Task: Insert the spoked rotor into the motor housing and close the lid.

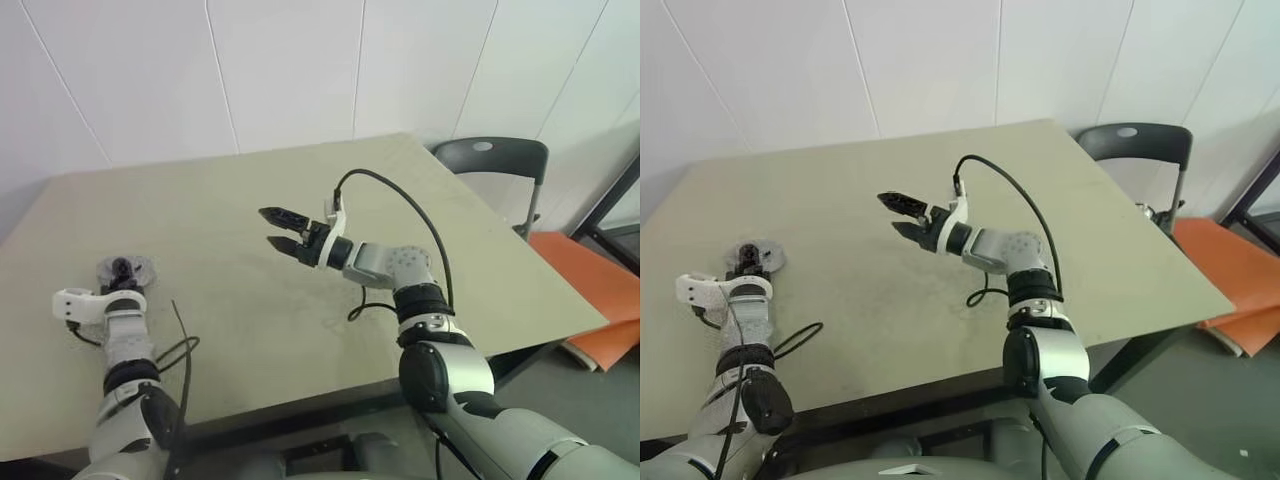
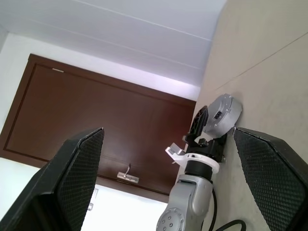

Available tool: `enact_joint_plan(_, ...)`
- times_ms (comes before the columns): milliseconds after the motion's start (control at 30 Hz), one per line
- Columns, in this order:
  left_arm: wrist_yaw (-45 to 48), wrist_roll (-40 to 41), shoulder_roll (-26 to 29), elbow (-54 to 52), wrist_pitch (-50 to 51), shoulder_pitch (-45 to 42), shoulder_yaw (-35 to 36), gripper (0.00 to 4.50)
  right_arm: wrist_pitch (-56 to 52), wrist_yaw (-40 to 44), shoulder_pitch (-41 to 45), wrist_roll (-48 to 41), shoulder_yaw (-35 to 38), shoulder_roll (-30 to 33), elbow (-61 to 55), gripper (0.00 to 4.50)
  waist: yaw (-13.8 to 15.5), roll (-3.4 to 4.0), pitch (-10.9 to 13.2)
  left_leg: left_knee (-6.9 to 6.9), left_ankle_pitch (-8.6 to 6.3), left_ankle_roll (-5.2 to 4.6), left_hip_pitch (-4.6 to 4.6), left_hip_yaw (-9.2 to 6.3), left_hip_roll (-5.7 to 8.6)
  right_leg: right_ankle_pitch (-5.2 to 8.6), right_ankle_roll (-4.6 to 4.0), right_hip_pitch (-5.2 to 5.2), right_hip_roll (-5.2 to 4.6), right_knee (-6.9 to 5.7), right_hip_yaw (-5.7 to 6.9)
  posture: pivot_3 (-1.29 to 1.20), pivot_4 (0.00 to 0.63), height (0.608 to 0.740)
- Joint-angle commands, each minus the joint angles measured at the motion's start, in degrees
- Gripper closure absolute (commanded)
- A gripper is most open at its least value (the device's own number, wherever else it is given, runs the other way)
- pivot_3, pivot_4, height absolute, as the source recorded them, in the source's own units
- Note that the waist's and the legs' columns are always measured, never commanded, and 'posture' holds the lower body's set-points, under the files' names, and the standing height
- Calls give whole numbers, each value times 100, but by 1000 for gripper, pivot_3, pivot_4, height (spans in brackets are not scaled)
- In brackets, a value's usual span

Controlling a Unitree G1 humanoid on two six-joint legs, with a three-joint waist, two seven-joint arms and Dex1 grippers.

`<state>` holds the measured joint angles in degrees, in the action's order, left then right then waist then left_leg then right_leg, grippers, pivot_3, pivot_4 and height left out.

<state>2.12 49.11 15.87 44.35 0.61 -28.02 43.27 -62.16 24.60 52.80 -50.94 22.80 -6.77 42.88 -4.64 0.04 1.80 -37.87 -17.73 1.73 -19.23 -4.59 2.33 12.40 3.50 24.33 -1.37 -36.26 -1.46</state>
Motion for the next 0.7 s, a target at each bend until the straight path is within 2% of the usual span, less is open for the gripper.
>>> enact_joint_plan(33, -1288, -86, -488, -1067, 817, 862, -95, 39, 23, 100, -30, -92, -40, -312, -209, 0, -56, 15, -8, 0, 0, 0, -1, 1, 0, 0, 0, 0, -1, 0, -2, 0, 0, 740)
enact_joint_plan(167, -2543, 420, -1422, -3710, 2190, 2019, -558, 39, 176, 151, -25, 207, -320, -93, -353, 0, -96, 61, -39, 2, -22, -33, -12, 16, 7, -2, -1, 4, -16, 14, -23, 0, 0, 740)
enact_joint_plan(267, -2810, 540, -1581, -5139, 2898, 2700, -1066, 39, 529, 235, -114, 693, -707, 240, -581, 0, -26, 70, -46, 1, -38, -57, -16, 23, 26, 9, 18, 4, -34, 23, -32, 0, 0, 740)
enact_joint_plan(367, -1494, -393, -726, -5867, 2877, 3116, -2092, 39, 1085, 525, -451, 1480, -1489, 767, -1185, 0, 129, 63, -41, -2, -41, -59, -18, 20, 37, 14, 26, 1, -31, 29, -25, 0, 0, 740)
enact_joint_plan(500, 106, -1073, 16, -5608, 2095, 3055, -2575, 39, 1864, 1368, -966, 2329, -2538, 1637, -2007, 0, 239, 52, -22, -12, -34, -50, -23, 3, 49, 36, 17, -3, -21, 33, 8, 0, 0, 740)
enact_joint_plan(633, 1514, -1502, 396, -5064, 1092, 2624, -2740, 39, 2692, 1809, -1214, 2692, -2681, 2116, -2353, 0, 205, 51, -3, -12, -27, -41, -15, 13, 39, 41, 19, -7, -10, 32, 1, 0, 0, 740)
enact_joint_plan(700, 2217, -1899, 745, -4653, 767, 2422, -2996, 39, 3495, 2018, -1351, 3037, -2805, 2296, -2393, 0, 199, 44, 1, -12, -25, -39, -12, 16, 26, 40, 18, -7, -1, 32, 0, 0, 0, 740)
